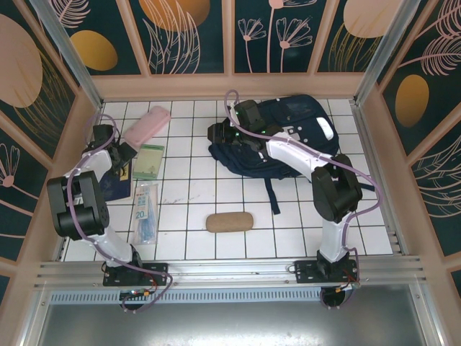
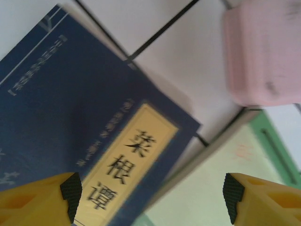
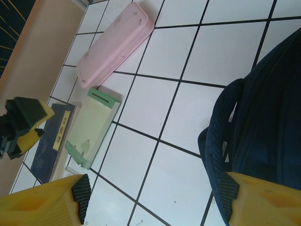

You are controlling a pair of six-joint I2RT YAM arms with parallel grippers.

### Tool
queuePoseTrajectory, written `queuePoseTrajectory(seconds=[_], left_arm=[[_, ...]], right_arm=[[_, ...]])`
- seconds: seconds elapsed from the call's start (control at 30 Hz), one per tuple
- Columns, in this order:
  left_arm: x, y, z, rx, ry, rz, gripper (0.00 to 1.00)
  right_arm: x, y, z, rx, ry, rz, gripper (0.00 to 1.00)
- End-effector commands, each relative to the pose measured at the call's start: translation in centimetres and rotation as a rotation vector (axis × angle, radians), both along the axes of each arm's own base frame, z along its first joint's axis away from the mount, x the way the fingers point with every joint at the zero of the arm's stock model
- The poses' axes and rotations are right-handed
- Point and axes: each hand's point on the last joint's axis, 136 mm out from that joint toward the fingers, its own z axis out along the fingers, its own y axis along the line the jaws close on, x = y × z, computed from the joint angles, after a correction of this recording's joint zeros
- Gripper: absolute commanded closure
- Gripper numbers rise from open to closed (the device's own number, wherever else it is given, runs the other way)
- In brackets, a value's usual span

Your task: Pack the student bag

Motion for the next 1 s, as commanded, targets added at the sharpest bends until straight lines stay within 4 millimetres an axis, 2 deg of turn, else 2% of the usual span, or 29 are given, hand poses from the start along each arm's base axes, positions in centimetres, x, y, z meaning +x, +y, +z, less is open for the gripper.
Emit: queuePoseTrajectory(seconds=[0.0,0.13,0.2,0.37,0.63,0.73,0.83,0.9,0.97], left_arm=[[-1.0,-0.7,-3.0,-0.024,0.067,-0.024,0.19],[-1.4,-3.5,-5.5,-0.184,0.038,-0.048,0.22],[-1.3,-4.7,-5.7,-0.247,0.01,-0.048,0.23],[-0.4,-8.3,-5.1,-0.33,-0.038,-0.086,0.24],[1.7,-15.9,-3.8,-0.495,-0.126,-0.106,0.23],[2.4,-18.4,-2.7,-0.525,-0.151,-0.133,0.24],[3.1,-19.7,-1.2,-0.532,-0.177,-0.161,0.23],[3.2,-19.5,0.0,-0.511,-0.192,-0.178,0.23],[3.4,-18.6,1.0,-0.431,-0.19,-0.201,0.21]], right_arm=[[-0.1,0.1,0.5,0.012,-0.027,-0.006,0.25],[-0.4,0.3,0.4,0.015,-0.019,-0.001,0.25],[-0.5,0.4,0.3,0.016,-0.016,0.002,0.25],[-0.6,0.7,-0.1,0.015,-0.004,0.006,0.25],[-0.8,1.5,-0.7,0.013,0.015,0.027,0.25],[-0.9,2.2,-1.2,0.016,0.03,0.045,0.29],[-1.3,3.3,-1.8,0.031,0.056,0.071,0.39],[-1.8,4.3,-2.4,0.043,0.076,0.096,0.47],[-2.2,5.4,-2.9,0.05,0.09,0.118,0.52]])
